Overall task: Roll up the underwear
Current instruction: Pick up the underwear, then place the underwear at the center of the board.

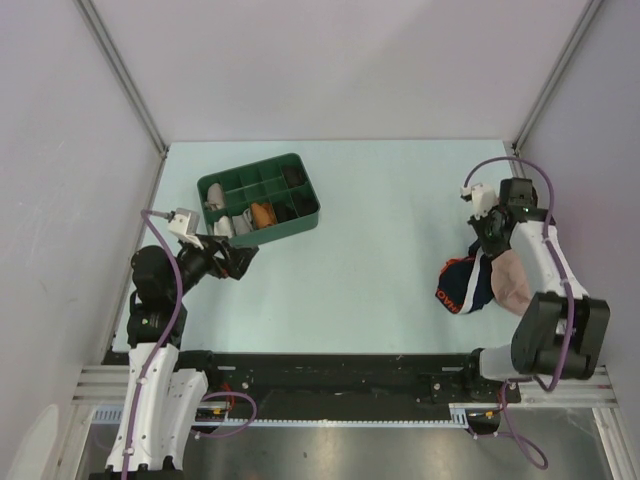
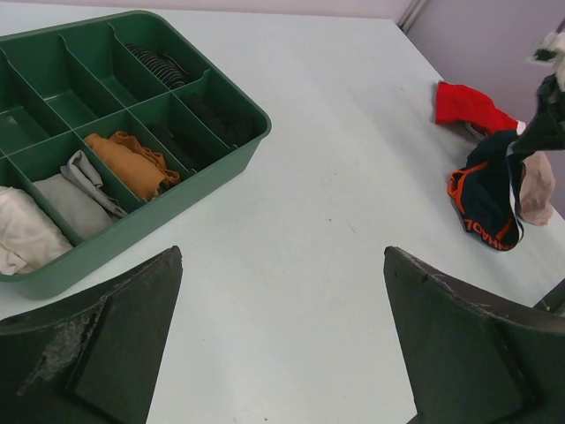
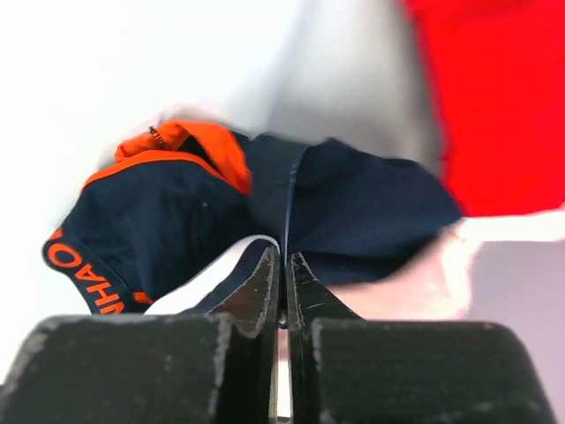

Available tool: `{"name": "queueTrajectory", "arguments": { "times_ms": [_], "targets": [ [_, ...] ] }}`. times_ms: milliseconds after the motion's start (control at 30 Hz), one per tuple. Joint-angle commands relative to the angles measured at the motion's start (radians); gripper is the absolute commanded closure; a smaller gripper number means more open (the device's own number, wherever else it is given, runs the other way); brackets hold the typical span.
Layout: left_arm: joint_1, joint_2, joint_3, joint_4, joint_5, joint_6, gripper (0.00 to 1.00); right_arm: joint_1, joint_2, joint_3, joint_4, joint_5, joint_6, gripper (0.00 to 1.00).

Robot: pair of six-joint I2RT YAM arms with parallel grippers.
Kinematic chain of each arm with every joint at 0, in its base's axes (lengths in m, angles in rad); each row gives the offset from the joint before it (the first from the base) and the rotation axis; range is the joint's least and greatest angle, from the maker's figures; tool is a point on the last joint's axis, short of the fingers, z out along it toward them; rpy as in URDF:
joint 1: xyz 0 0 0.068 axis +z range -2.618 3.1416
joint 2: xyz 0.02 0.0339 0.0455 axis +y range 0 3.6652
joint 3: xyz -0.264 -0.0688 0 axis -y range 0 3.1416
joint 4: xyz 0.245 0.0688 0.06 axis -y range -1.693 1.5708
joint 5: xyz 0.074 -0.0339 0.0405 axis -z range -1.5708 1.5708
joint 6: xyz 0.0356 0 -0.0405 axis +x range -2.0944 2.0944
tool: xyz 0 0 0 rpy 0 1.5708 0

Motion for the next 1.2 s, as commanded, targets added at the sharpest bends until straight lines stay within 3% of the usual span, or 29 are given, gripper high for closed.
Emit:
{"name": "queueTrajectory", "arguments": {
  "times_ms": [0,233,467,633,667,800,933,1167],
  "targets": [
    [-0.002,0.0,-0.007,0.02,0.013,-0.005,0.0,0.013,-0.204,0.055,-0.012,0.01,-0.005,1.0],
    [-0.002,0.003,-0.012,0.035,0.041,-0.009,0.0,0.023,-0.353,0.2,-0.082,-0.131,0.038,1.0],
    [-0.002,0.001,-0.015,0.043,0.054,-0.009,0.0,0.022,-0.413,0.34,0.02,-0.195,0.156,1.0],
    [-0.003,0.006,-0.02,0.064,0.087,-0.017,0.0,0.094,-0.377,0.449,-0.044,-0.447,0.181,1.0],
    [-0.002,0.006,-0.021,0.07,0.1,-0.021,0.0,0.181,-0.373,0.448,-0.083,-0.483,0.164,1.0],
    [-0.003,0.02,-0.04,0.13,0.174,-0.072,0.0,0.342,-0.381,0.36,-0.16,-0.724,0.064,0.96],
    [-0.003,0.047,-0.046,0.158,0.214,-0.09,0.0,0.442,-0.361,0.334,-0.194,-0.81,0.036,0.94],
    [-0.029,0.141,-0.017,0.157,0.285,-0.109,0.01,0.452,-0.185,0.068,0.072,-0.618,0.091,0.95]
  ]
}}
